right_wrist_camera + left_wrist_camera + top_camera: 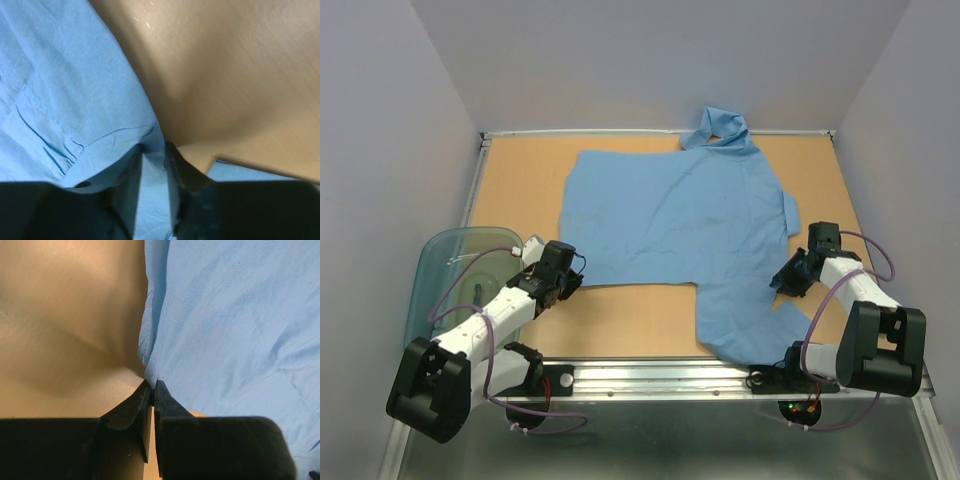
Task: Fold and stack the long sleeve shirts
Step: Fold the shirt
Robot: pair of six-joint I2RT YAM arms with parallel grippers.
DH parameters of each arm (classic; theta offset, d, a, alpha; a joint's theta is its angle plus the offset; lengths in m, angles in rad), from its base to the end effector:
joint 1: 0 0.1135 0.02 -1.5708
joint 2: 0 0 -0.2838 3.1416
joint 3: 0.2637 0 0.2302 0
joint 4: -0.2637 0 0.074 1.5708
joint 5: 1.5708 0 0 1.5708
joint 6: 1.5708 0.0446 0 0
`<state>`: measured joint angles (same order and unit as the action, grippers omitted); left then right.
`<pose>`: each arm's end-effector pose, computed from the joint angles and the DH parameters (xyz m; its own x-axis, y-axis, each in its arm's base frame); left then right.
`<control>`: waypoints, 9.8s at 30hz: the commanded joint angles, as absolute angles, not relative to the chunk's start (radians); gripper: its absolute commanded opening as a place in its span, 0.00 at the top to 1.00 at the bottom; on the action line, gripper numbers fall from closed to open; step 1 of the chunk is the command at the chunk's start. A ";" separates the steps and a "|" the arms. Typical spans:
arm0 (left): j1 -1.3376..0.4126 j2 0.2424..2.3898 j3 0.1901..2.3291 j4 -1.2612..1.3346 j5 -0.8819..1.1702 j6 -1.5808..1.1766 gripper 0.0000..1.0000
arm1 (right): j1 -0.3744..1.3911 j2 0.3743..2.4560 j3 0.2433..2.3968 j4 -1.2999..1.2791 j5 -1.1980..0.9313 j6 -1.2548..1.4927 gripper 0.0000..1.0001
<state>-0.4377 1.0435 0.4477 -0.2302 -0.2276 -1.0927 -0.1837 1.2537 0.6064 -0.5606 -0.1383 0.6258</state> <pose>0.1622 -0.0648 0.1973 -0.5500 -0.6976 -0.4592 -0.4650 0.7125 -0.5255 0.1849 -0.0281 0.1865 -0.6672 0.7140 -0.2122 0.6460 0.6965 0.3124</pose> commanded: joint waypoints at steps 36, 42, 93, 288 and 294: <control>-0.377 1.394 0.871 -0.216 -0.384 -0.793 0.80 | -0.190 1.548 1.146 -0.561 -0.115 0.598 0.99; -0.359 1.471 0.916 -0.201 -0.351 -0.779 0.75 | -0.190 1.618 1.180 -0.554 -0.123 0.591 0.95; -0.241 1.565 0.925 -0.028 -0.104 -0.749 0.26 | 0.179 1.703 1.157 -0.305 -0.276 0.546 0.19; -0.406 1.451 0.999 -0.081 0.069 -0.640 0.02 | 0.617 1.525 1.345 -0.359 0.491 0.491 0.00; -0.437 1.515 1.097 -0.103 0.045 -0.664 0.02 | 0.465 1.575 1.374 -0.351 0.143 0.292 0.07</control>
<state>-0.4210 1.5002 1.0229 -0.1085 0.0681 -0.6449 0.4881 1.5002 1.3647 -0.3641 0.3634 0.4652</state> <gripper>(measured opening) 0.985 0.949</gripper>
